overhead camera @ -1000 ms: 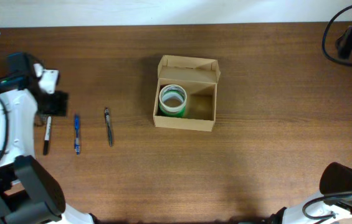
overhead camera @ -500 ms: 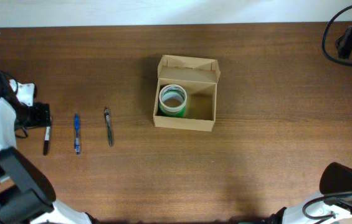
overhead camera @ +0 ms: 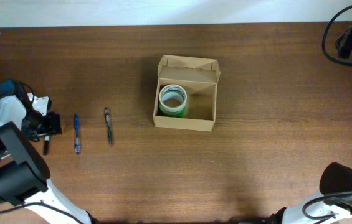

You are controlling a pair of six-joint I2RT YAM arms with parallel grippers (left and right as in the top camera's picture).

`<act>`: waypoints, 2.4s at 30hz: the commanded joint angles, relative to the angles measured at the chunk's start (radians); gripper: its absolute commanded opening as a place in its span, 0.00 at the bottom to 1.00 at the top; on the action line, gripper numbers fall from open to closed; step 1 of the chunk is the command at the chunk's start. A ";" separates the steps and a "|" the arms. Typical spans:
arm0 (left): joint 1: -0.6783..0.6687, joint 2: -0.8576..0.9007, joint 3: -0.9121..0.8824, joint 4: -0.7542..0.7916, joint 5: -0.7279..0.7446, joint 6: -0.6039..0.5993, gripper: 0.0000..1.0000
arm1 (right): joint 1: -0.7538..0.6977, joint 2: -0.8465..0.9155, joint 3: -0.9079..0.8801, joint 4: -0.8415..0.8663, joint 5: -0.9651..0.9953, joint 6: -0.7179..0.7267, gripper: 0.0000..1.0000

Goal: Pack container
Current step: 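Grasp the black marker and carry it into the box, then release the marker in the box and return the left gripper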

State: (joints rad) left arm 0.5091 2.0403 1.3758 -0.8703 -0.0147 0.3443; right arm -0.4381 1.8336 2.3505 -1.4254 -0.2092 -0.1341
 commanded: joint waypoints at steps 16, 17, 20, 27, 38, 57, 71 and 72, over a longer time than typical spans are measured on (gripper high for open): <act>-0.006 0.016 0.167 -0.092 0.266 -0.013 0.02 | -0.001 0.002 0.004 0.001 -0.016 0.005 0.99; -0.012 0.014 0.222 -0.126 0.300 -0.003 0.02 | -0.001 0.002 0.004 0.001 -0.016 0.005 0.99; -0.049 0.006 0.415 -0.256 0.368 0.066 0.02 | -0.001 0.002 0.004 0.001 -0.016 0.005 0.99; -0.277 -0.028 0.875 -0.477 0.388 0.300 0.02 | -0.001 0.002 0.004 0.001 -0.016 0.005 0.99; -0.908 -0.026 1.043 -0.595 0.073 0.505 0.02 | -0.001 0.002 0.004 0.001 -0.016 0.005 0.99; -1.117 0.004 0.505 -0.351 -0.039 0.716 0.02 | -0.001 0.002 0.004 0.001 -0.016 0.005 0.99; -1.124 0.087 0.463 -0.278 0.014 0.625 0.02 | -0.001 0.002 0.004 0.001 -0.016 0.005 0.99; -1.128 0.089 0.463 -0.282 0.018 0.625 0.02 | -0.001 0.002 0.004 0.001 -0.016 0.005 0.99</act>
State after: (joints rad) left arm -0.6067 2.0823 1.8462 -1.1465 -0.0334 1.0031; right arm -0.4381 1.8339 2.3505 -1.4277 -0.2123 -0.1329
